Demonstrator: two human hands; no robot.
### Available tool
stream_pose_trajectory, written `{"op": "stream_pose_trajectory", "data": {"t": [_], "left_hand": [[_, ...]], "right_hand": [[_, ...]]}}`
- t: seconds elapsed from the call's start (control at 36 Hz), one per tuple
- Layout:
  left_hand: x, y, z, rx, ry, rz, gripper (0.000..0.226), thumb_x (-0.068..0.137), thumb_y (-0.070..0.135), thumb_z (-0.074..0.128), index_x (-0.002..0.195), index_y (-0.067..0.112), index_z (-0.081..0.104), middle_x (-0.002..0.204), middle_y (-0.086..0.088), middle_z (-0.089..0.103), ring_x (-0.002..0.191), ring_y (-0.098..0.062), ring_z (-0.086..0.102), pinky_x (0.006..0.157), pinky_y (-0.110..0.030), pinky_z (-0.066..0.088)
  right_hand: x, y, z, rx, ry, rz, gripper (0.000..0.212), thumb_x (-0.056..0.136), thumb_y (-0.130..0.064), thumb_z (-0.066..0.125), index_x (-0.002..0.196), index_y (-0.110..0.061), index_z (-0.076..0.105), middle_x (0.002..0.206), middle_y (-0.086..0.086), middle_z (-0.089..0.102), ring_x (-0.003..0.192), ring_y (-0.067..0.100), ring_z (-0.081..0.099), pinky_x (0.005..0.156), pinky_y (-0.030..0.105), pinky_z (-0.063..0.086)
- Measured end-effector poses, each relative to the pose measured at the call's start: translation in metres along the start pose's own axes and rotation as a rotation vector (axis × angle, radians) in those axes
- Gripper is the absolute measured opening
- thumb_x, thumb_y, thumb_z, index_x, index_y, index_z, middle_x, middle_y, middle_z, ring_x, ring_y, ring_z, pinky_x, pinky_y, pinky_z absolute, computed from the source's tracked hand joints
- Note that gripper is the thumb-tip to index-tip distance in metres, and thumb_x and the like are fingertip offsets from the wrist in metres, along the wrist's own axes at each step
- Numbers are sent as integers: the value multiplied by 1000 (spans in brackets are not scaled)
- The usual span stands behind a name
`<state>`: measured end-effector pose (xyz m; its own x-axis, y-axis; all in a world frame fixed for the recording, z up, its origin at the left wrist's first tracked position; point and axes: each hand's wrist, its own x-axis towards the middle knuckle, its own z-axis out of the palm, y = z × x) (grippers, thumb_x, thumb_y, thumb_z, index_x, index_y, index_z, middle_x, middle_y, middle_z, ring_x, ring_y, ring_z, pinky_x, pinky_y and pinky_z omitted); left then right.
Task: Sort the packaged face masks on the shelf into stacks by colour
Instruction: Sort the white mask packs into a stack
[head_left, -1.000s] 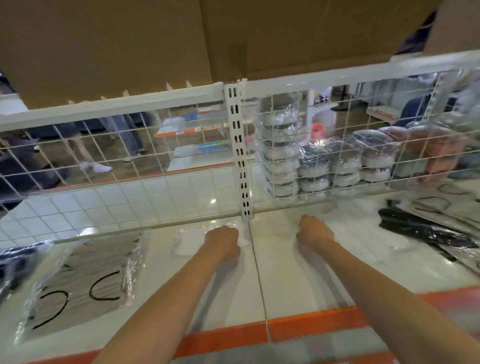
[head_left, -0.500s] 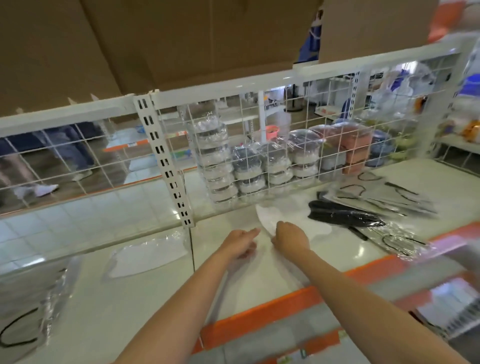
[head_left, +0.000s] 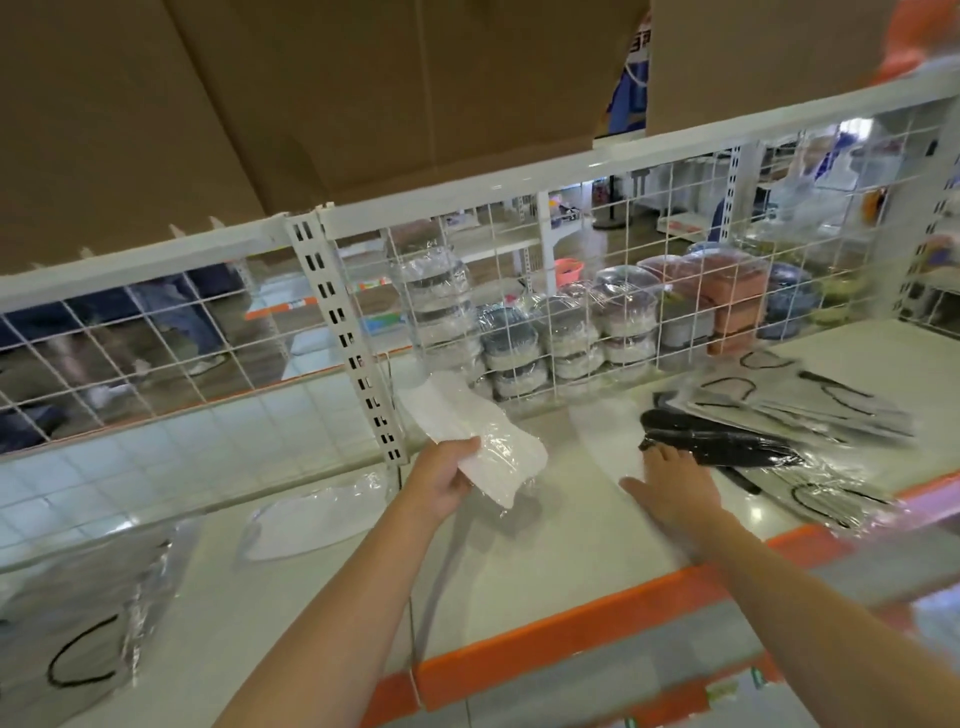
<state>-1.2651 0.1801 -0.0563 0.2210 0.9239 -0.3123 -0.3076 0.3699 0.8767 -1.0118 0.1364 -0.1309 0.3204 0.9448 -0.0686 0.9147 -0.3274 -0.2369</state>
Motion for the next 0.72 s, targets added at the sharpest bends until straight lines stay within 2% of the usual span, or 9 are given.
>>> {"op": "stream_pose_trajectory", "data": {"t": [0.06,0.14,0.22,0.36,0.42,0.5,0.56,0.61,0.72], "left_hand": [[-2,1,-6,11,9,0,37,91,-12,42,126,-2,48,94,-12,62,86,-25,59,77,-36,49],[-2,-1,-11,48,38,-14,37,92,-6,44,129,-2,46,98,-12,62,89,-26,59,77,-37,50],[-1,-5,-10,60,65,-44,35,94,4,48,129,-1,47,100,-12,63,89,-27,60,72,-38,50],[-1,-7,1,38,29,-116,30,96,27,52,119,7,51,104,-14,64,99,-31,59,83,-44,47],[-1,-11,5,31,27,-137,36,95,30,53,123,8,51,107,-15,65,98,-31,61,83,-44,49],[0,-17,10,65,32,-151,40,96,29,51,130,7,48,110,-16,63,94,-30,61,79,-43,49],[-2,-17,13,47,24,-168,36,97,28,49,126,7,50,104,-15,64,91,-29,61,78,-42,48],[-5,-15,13,21,9,-179,31,97,30,48,120,8,51,98,-14,64,88,-28,61,75,-41,49],[-5,-12,7,-33,12,-183,39,97,33,48,127,8,50,102,-15,65,92,-29,61,77,-43,48]], "right_hand": [[-3,-1,2,-41,71,-29,49,95,-44,43,133,-13,42,136,7,47,125,27,43,100,36,39],[-5,-10,-5,-139,70,-50,34,98,-32,40,127,-16,45,126,8,54,116,27,51,93,34,41],[-7,-20,-10,-190,74,-31,29,97,-24,42,124,-16,49,125,7,54,116,26,48,92,33,40],[-10,-52,-19,23,196,-80,30,98,-29,41,117,-14,59,121,6,57,116,25,45,92,36,39],[-12,-64,-21,42,172,-136,34,97,-34,42,123,-16,55,127,5,54,120,25,43,97,37,37],[-17,-62,-11,-49,19,-128,47,95,-42,44,133,-14,45,136,6,45,128,26,37,103,38,33],[-21,-50,0,-89,5,-99,42,96,-35,42,130,-11,46,133,6,47,127,24,39,102,36,34],[-22,-39,4,-112,62,-99,34,97,-23,39,126,-11,49,129,5,49,124,23,40,98,33,36],[-23,-35,-2,-85,97,-96,29,94,-10,40,121,-12,53,124,4,50,120,22,44,91,32,43]]}}
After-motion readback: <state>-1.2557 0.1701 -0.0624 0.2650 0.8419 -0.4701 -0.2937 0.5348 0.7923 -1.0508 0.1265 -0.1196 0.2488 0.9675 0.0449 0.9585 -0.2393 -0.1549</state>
